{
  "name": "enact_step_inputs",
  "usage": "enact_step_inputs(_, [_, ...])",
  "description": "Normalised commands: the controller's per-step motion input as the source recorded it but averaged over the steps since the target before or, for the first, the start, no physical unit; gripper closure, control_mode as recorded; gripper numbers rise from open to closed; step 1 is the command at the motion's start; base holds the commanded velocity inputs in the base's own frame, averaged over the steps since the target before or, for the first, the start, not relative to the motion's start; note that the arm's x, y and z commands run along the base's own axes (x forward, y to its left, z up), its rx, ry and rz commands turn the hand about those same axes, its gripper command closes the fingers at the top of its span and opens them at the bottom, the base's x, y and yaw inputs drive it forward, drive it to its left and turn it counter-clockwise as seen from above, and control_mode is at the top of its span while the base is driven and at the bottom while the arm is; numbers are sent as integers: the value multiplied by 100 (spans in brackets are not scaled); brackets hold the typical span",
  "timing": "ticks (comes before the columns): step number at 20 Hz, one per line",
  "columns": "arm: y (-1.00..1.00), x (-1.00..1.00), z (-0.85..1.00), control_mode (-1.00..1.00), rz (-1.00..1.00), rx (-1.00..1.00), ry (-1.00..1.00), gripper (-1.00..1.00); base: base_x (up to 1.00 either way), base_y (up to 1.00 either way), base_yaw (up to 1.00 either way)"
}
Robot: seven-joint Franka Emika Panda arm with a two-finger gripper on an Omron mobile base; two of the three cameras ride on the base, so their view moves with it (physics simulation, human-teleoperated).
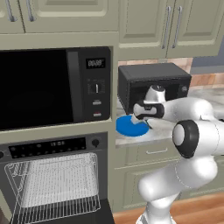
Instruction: Take the fish from the oven and place it on the plate on the counter.
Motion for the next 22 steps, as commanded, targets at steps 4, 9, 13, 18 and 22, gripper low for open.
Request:
enact_step_inputs(4, [0, 29, -33, -100, 0, 0, -2, 100, 0, 0, 0])
enact_step_inputs(9, [2, 11, -28, -100, 0, 0, 0, 100, 0, 0, 0])
enact_step_inputs(13, [1, 7, -31, -100, 0, 0, 0, 100, 0, 0, 0])
enact_step_inputs(18, [0, 33, -11, -100, 1, 0, 0, 100, 0, 0, 0])
enact_step_inputs(22, [0, 42, -1, -100, 4, 0, 0, 100, 0, 0, 0])
